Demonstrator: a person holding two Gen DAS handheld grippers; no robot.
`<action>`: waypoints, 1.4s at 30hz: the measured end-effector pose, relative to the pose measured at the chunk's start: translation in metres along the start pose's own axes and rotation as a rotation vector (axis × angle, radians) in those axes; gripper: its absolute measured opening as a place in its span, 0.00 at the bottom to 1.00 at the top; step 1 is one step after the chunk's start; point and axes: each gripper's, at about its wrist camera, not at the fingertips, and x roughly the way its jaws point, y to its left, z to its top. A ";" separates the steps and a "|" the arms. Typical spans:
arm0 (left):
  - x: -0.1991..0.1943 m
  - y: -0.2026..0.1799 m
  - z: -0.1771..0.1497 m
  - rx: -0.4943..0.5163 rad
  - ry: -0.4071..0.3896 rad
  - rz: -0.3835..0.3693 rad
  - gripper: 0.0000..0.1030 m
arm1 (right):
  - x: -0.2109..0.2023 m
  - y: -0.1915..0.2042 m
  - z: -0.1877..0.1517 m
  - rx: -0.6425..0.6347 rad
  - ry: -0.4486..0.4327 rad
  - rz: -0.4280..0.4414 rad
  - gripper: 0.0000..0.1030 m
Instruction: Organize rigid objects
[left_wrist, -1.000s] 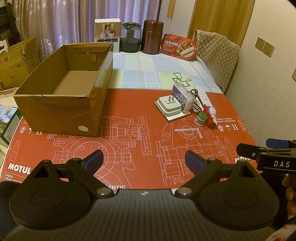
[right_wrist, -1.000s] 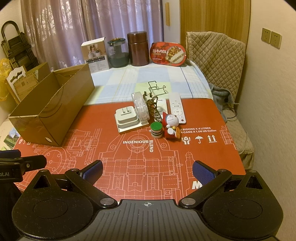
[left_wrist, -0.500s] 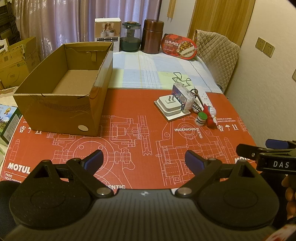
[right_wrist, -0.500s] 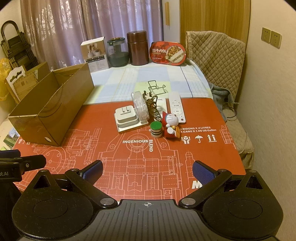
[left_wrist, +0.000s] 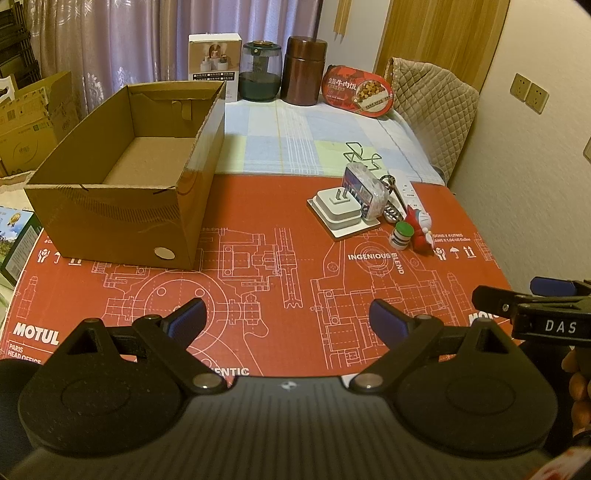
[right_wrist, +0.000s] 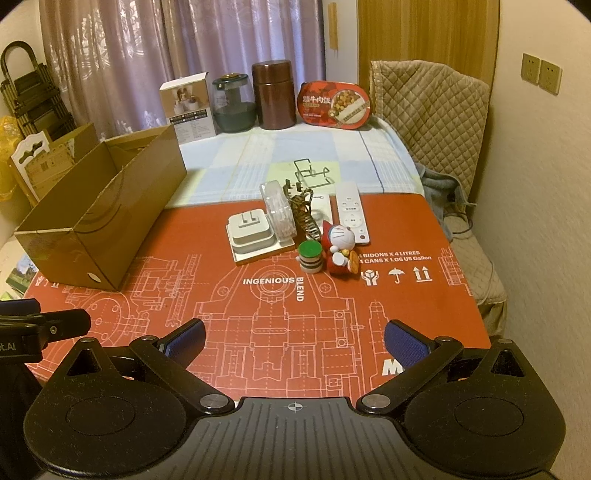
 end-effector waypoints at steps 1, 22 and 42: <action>0.001 0.000 0.000 0.000 0.001 0.000 0.90 | 0.002 -0.002 0.000 0.002 0.001 0.000 0.98; 0.085 -0.020 0.034 0.017 0.007 -0.038 0.90 | 0.048 -0.062 0.030 0.061 -0.058 -0.035 0.97; 0.182 -0.039 0.057 0.092 -0.007 -0.120 0.86 | 0.163 -0.098 0.066 0.034 0.006 0.100 0.49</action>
